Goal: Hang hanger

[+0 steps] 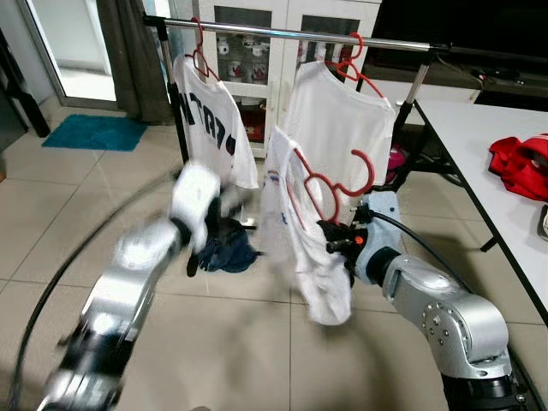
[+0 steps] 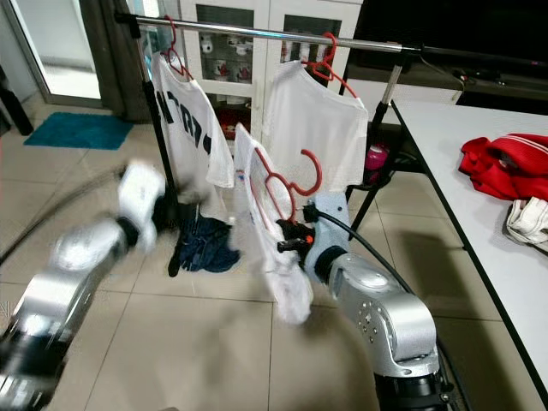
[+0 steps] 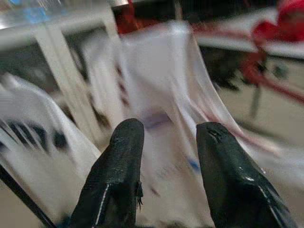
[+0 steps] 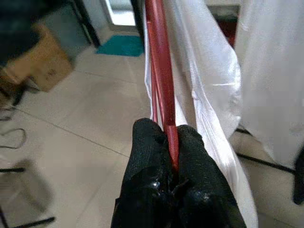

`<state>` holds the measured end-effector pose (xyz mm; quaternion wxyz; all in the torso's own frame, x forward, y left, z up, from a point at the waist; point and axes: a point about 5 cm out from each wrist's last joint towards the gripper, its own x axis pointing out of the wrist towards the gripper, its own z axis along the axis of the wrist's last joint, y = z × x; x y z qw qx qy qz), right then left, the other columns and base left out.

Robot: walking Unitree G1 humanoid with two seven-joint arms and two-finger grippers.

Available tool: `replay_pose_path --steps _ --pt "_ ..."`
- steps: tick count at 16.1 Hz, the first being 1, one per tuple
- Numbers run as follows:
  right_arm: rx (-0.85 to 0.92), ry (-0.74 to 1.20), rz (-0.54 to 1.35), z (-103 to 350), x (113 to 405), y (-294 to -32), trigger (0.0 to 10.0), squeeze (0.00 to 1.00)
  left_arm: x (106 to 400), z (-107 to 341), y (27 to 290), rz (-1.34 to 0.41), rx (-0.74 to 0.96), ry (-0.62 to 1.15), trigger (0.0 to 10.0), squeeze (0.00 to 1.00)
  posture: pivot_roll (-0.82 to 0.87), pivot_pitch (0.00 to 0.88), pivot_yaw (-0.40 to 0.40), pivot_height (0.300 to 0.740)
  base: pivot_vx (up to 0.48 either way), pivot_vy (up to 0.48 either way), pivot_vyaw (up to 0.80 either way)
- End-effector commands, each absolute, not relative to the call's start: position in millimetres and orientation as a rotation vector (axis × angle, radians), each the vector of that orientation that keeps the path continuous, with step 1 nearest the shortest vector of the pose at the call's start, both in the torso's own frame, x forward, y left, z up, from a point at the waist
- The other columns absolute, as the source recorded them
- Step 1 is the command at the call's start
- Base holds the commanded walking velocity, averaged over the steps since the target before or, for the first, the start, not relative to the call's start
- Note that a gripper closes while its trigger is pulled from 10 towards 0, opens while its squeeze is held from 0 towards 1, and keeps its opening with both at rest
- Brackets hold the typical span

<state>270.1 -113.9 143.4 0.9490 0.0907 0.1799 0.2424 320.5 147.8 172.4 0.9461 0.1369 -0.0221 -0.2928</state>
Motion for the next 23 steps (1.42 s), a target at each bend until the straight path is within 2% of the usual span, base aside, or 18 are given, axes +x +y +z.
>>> replay_pose_path --steps 1,2,4,7,11,14,15,17,23 --pt "0.211 0.288 0.533 158 271 -113 10.0 0.00 330 176 146 -0.538 0.303 -0.070 10.0 1.00 -0.17 0.000 -0.042 0.740 0.000 0.000 0.00" --pt "0.249 0.285 0.561 159 269 -112 10.0 0.00 336 179 141 -0.520 0.337 -0.086 10.0 1.00 -0.17 0.000 -0.045 0.740 0.000 0.000 0.00" --pt "0.280 0.280 0.604 160 264 -110 10.0 0.00 341 179 134 -0.504 0.342 -0.107 10.0 0.00 -0.18 0.000 -0.044 0.740 0.000 0.000 0.00" --pt "0.316 0.267 0.663 161 259 -108 10.0 0.00 346 178 126 -0.477 0.315 -0.155 10.0 0.00 -0.18 0.000 -0.046 0.740 0.000 0.000 0.00" --pt "0.323 0.268 0.720 163 254 -105 10.0 0.00 348 187 110 -0.540 0.328 -0.258 10.0 0.00 -0.19 0.000 -0.057 0.740 0.000 0.000 0.00" --pt "0.323 0.269 0.744 163 252 -104 10.0 0.00 350 188 108 -0.547 0.345 -0.286 10.0 0.00 -0.19 0.000 -0.056 0.740 0.000 0.000 0.00" --pt "0.323 0.268 0.748 163 252 -104 10.0 0.00 351 188 108 -0.551 0.341 -0.285 7.4 0.00 -0.19 0.000 -0.055 0.740 0.000 0.000 0.00" --pt "0.325 0.264 0.758 164 251 -103 10.0 0.00 353 188 109 -0.551 0.336 -0.293 0.0 0.00 -0.19 0.000 -0.054 0.740 0.000 0.000 0.00" --pt "0.331 0.253 0.777 166 250 -102 10.0 0.00 356 186 113 -0.539 0.344 -0.298 0.0 0.00 -0.19 0.000 -0.054 0.740 0.000 0.000 0.00"
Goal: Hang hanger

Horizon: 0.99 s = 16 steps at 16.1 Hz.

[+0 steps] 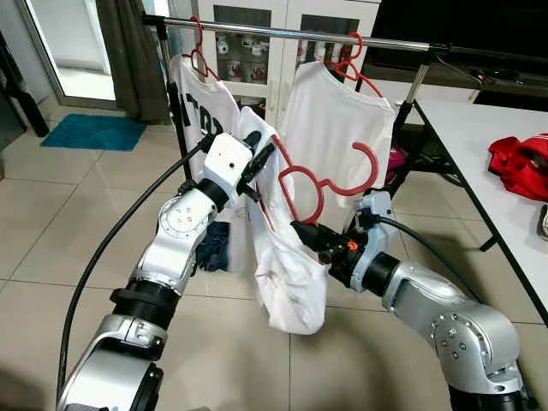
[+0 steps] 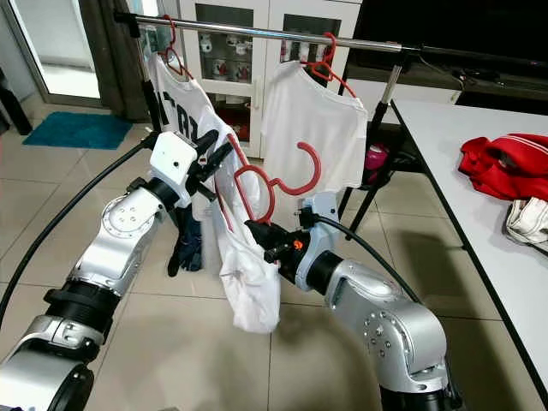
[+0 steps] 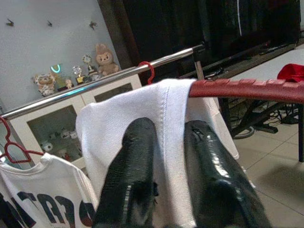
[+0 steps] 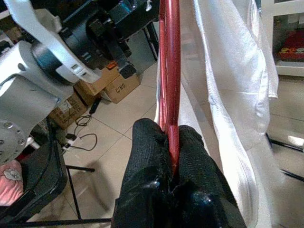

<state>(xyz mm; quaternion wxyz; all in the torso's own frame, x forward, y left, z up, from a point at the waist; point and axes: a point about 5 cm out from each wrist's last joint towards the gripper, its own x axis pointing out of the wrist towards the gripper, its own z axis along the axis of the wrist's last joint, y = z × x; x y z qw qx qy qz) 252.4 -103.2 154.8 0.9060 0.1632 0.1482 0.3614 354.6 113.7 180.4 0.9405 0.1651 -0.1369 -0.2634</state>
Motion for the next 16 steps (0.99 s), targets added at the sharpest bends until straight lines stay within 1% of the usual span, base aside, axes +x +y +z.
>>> replay_pose_path --steps 1,6,8,10,13,14,15,16 --pt "0.331 0.251 0.782 166 249 -102 10.0 0.00 358 186 114 -0.530 0.341 -0.296 0.0 0.00 -0.19 0.000 -0.054 0.740 0.000 0.000 0.00" --pt "0.335 0.254 0.791 165 247 -102 10.0 0.00 362 188 124 -0.495 0.335 -0.294 0.0 0.00 -0.19 0.000 -0.056 0.740 0.000 0.000 0.00" --pt "0.334 0.256 0.791 165 247 -103 10.0 0.00 362 187 125 -0.501 0.327 -0.291 0.0 0.00 -0.19 0.000 -0.056 0.740 0.000 0.000 0.00" --pt "0.314 0.273 0.781 163 246 -103 10.0 0.00 362 183 124 -0.529 0.304 -0.250 0.0 0.00 -0.19 0.000 -0.057 0.740 0.000 0.000 0.00" --pt "0.180 0.454 0.677 140 244 -112 10.0 0.00 359 167 123 -0.566 0.236 -0.134 0.0 0.00 -0.20 0.000 -0.059 0.740 0.000 0.000 0.00" --pt "0.076 0.545 0.644 127 240 -118 10.0 0.00 357 160 124 -0.566 0.227 -0.093 0.0 0.00 -0.20 0.000 -0.058 0.740 0.000 0.000 0.00" --pt "0.044 0.571 0.635 123 238 -120 10.0 0.00 357 156 125 -0.565 0.218 -0.064 0.0 0.00 -0.20 0.000 -0.058 0.740 0.000 0.000 0.00" --pt "0.028 0.606 0.623 119 234 -124 10.0 0.00 354 142 128 -0.572 0.221 0.021 0.0 0.00 -0.20 0.000 -0.055 0.740 0.000 0.000 0.00"
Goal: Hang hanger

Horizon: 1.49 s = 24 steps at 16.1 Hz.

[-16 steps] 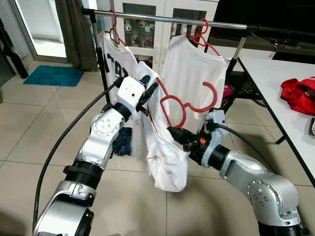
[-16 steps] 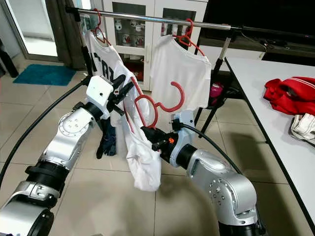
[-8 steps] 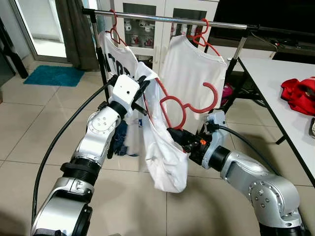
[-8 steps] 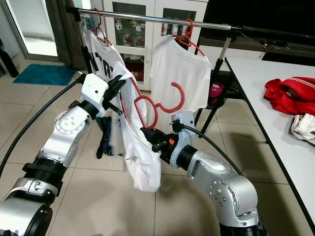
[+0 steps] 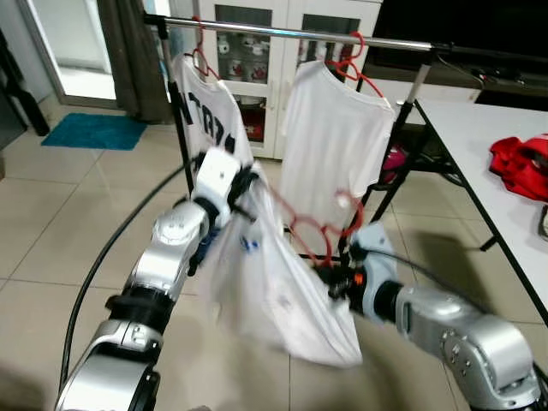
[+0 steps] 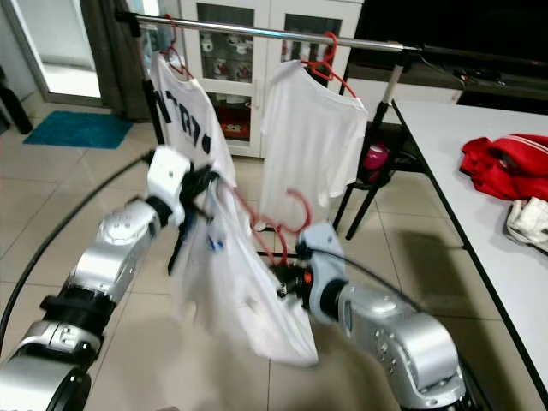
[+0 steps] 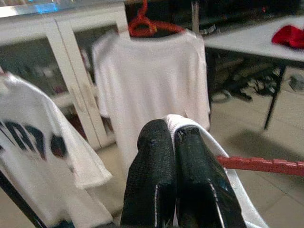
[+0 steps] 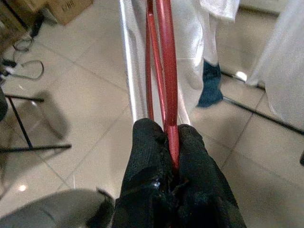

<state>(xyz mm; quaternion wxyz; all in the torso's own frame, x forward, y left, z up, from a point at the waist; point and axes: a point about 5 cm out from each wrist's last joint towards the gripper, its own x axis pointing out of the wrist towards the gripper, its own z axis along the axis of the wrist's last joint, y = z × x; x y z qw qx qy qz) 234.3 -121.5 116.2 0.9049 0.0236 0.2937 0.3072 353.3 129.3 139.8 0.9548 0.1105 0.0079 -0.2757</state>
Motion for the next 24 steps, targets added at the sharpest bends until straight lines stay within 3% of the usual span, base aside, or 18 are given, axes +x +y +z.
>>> replay_pose_path --steps 1,3,7,11,15,18,21,24 --pt "-0.006 0.624 0.623 117 233 -127 10.0 0.00 352 137 128 -0.577 0.223 0.055 0.0 0.00 -0.20 0.000 -0.054 0.740 0.000 0.000 0.00" --pt "-0.087 0.677 0.638 113 226 -132 10.0 0.00 346 118 130 -0.611 0.251 0.177 0.0 0.00 -0.21 0.000 -0.054 0.740 0.000 0.000 0.00" --pt "-0.090 0.726 0.645 110 222 -132 10.0 0.00 341 115 126 -0.628 0.317 0.173 0.0 0.00 -0.21 0.000 -0.061 0.740 0.000 0.000 0.00" --pt "0.024 0.678 0.460 112 237 -139 10.0 0.00 322 110 106 -0.707 0.281 0.178 0.0 0.00 -0.21 0.000 -0.077 0.740 0.000 0.000 0.00" --pt "-0.201 0.807 0.557 89 222 -140 10.0 0.00 312 112 93 -0.720 0.233 0.156 0.0 0.00 -0.20 0.000 -0.085 0.740 0.000 0.000 0.00" --pt "-0.230 0.857 0.512 71 220 -148 10.0 0.00 319 130 106 -0.663 0.229 0.114 0.0 0.00 -0.19 0.000 -0.081 0.740 0.000 0.000 0.00" --pt "-0.151 0.766 0.457 80 234 -145 10.0 0.00 318 126 114 -0.655 0.275 0.152 0.0 0.00 -0.19 0.000 -0.077 0.740 0.000 0.000 0.00" --pt "0.056 0.478 0.438 119 257 -131 10.0 0.00 309 107 108 -0.705 0.323 0.225 0.0 0.00 -0.20 0.000 -0.056 0.740 0.000 0.000 0.00"
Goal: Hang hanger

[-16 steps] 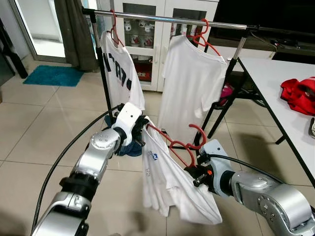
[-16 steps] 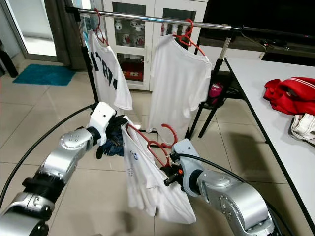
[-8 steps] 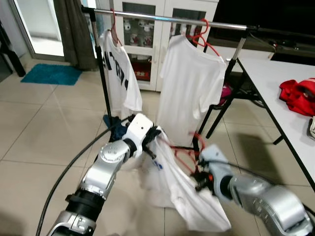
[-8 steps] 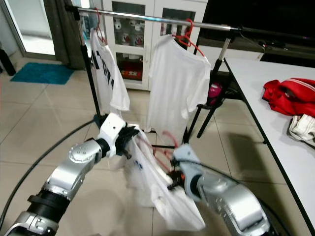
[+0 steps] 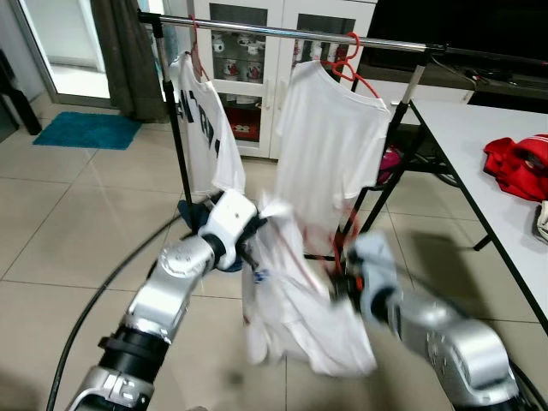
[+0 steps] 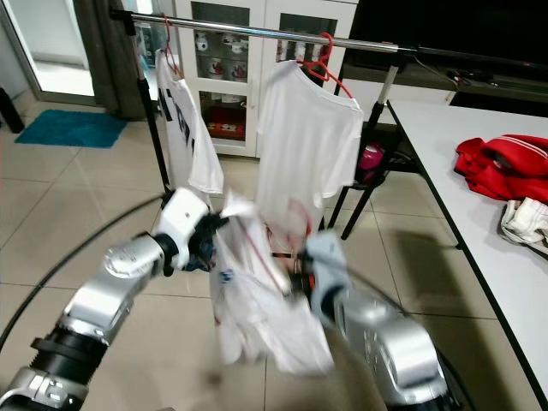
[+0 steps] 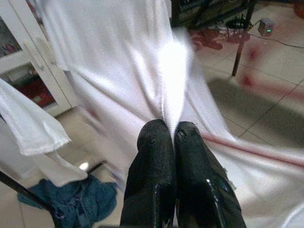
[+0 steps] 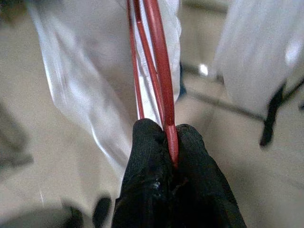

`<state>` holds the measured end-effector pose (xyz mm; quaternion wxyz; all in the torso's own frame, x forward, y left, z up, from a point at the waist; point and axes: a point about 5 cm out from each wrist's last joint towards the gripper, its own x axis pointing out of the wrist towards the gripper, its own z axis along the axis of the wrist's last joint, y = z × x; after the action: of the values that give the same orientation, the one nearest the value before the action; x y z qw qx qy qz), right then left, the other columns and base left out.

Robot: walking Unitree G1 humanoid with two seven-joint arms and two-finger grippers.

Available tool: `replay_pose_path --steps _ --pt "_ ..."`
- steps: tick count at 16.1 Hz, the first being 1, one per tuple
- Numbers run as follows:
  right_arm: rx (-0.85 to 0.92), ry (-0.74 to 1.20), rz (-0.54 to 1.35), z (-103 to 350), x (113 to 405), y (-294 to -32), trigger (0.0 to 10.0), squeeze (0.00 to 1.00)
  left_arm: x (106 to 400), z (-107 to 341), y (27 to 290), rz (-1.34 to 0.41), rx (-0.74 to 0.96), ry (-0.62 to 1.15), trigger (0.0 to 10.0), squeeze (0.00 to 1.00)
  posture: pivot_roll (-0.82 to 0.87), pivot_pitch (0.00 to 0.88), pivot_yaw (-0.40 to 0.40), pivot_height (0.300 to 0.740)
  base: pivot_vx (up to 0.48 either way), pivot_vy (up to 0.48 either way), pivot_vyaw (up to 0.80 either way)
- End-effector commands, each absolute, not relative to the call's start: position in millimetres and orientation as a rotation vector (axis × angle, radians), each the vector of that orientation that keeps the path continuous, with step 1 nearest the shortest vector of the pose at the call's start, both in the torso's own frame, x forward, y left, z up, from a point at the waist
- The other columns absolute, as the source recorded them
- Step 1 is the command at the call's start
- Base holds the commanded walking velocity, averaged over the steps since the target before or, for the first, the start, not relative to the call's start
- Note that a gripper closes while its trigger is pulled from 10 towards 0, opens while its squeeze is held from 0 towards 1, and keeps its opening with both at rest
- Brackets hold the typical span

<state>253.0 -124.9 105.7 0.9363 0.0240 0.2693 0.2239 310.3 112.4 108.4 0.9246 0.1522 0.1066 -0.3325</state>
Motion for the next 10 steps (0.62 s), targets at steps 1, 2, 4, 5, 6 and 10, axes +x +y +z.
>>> replay_pose_path --steps 1,2,4,5,6,10 --pt "0.076 0.439 0.434 125 261 -129 10.0 0.00 307 107 103 -0.728 0.303 0.229 0.0 0.00 -0.20 0.000 -0.056 0.740 0.000 0.000 0.00" --pt "0.088 0.405 0.426 129 265 -128 10.0 0.00 305 108 97 -0.757 0.282 0.222 0.0 0.00 -0.20 0.000 -0.054 0.740 0.000 0.000 0.00" --pt "0.067 0.420 0.458 126 264 -124 10.0 0.00 306 112 92 -0.770 0.268 0.190 0.0 0.00 -0.20 0.000 -0.053 0.740 0.000 0.000 0.00" --pt "0.004 0.469 0.473 117 260 -124 10.0 0.00 308 118 91 -0.769 0.259 0.162 0.0 0.00 -0.20 0.000 -0.053 0.740 0.000 0.000 0.00" --pt "-0.029 0.514 0.477 109 257 -125 10.0 0.00 309 124 90 -0.777 0.253 0.134 0.0 0.00 -0.20 0.000 -0.054 0.740 0.000 0.000 0.00" --pt "-0.103 0.622 0.398 91 254 -136 10.0 0.00 312 140 90 -0.793 0.279 0.092 0.0 0.00 -0.19 0.000 -0.052 0.740 0.000 0.000 0.00"
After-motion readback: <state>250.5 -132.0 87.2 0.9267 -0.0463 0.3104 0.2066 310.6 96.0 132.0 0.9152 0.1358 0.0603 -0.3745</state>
